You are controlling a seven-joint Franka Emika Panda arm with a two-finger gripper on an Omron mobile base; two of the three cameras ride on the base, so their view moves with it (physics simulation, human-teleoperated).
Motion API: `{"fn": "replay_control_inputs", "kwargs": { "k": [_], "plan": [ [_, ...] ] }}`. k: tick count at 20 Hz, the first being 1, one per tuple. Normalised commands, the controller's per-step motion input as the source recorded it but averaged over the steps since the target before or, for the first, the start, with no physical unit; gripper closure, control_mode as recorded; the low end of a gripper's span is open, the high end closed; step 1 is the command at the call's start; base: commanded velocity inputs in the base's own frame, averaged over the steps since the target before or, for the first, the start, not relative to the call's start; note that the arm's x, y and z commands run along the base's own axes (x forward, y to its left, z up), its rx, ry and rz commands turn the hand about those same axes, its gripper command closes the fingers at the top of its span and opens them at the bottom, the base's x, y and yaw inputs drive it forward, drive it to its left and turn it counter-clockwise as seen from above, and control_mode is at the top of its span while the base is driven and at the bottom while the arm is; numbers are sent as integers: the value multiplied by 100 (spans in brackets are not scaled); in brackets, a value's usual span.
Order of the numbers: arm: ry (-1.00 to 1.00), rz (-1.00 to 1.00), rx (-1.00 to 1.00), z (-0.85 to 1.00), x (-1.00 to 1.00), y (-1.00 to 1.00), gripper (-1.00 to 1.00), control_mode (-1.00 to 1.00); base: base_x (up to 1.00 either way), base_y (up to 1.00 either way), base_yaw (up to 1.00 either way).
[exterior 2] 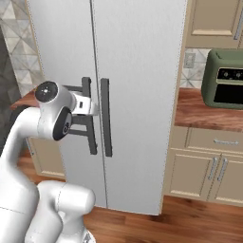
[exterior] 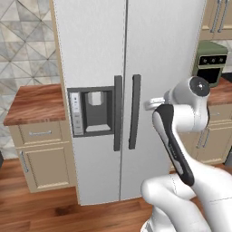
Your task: Take the cupcake and donut from the fridge and place them on the empty tray on the dining counter.
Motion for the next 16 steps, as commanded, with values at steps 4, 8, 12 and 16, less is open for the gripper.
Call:
{"fn": "replay_control_inputs", "kwargs": {
  "k": [4,8,12,16],
  "plan": [
    [0,0,0,-29,68,-2,-100,-100,0,0,0],
    [0,0,0,-27,71,0,-100,-100,0,0,0],
    [0,0,0,-27,71,0,-100,-100,0,0,0],
    [0,0,0,-23,71,0,-100,-100,0,0,0]
  ]
}}
